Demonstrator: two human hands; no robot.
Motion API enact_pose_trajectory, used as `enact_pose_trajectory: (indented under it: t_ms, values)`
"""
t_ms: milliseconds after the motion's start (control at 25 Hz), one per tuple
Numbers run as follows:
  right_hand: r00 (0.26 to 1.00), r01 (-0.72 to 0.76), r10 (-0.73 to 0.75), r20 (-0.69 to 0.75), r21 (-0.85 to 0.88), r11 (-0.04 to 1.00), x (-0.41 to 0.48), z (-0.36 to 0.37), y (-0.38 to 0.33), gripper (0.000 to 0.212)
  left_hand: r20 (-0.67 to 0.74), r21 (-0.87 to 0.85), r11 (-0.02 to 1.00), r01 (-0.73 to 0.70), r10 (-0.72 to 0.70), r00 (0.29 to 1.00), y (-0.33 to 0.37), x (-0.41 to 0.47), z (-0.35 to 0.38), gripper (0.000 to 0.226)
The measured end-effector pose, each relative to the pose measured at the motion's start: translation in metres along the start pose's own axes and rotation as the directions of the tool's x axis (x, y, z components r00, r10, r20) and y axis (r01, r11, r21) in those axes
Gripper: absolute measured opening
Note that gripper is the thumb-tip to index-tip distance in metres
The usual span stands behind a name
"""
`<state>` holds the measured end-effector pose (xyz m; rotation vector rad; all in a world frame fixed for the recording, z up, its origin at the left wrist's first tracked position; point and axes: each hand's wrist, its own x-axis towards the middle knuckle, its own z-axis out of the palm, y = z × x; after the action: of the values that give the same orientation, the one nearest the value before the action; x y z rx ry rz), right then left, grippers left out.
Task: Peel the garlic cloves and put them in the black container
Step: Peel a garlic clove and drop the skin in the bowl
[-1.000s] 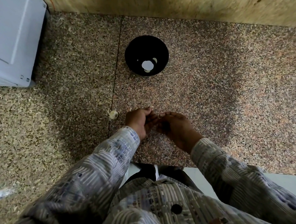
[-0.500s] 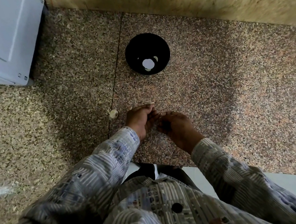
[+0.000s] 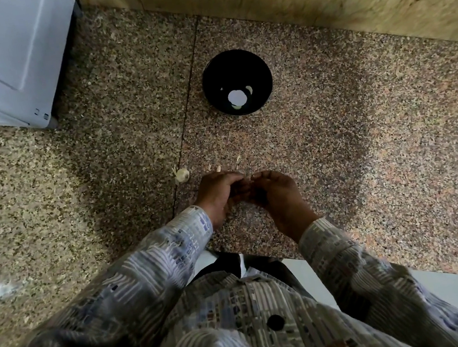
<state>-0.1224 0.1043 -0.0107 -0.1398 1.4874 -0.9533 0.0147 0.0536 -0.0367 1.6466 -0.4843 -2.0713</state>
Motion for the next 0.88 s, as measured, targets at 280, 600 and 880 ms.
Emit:
enact_pose_trajectory:
  t_ms: [280,600,880]
  values:
    - [0.922,0.309,-0.370,0.115,-0.794,0.523,-0.004,0.008,0.000,0.016,0.022,0.053,0.998,-0.025,0.024,0.999,-0.012,-0.019,-0.011,0.015]
    - [0.916,0.277,-0.395,0.072,-0.826,0.492,0.022,0.018,-0.018,0.010,-0.057,-0.198,0.978,0.063,-0.076,0.995,-0.013,-0.016,-0.042,0.006]
    - [0.895,0.217,-0.429,0.120,-0.959,0.184,0.034,0.048,-0.013,0.017,-0.068,-0.231,0.970,0.071,-0.089,0.994,-0.019,-0.022,-0.052,0.007]
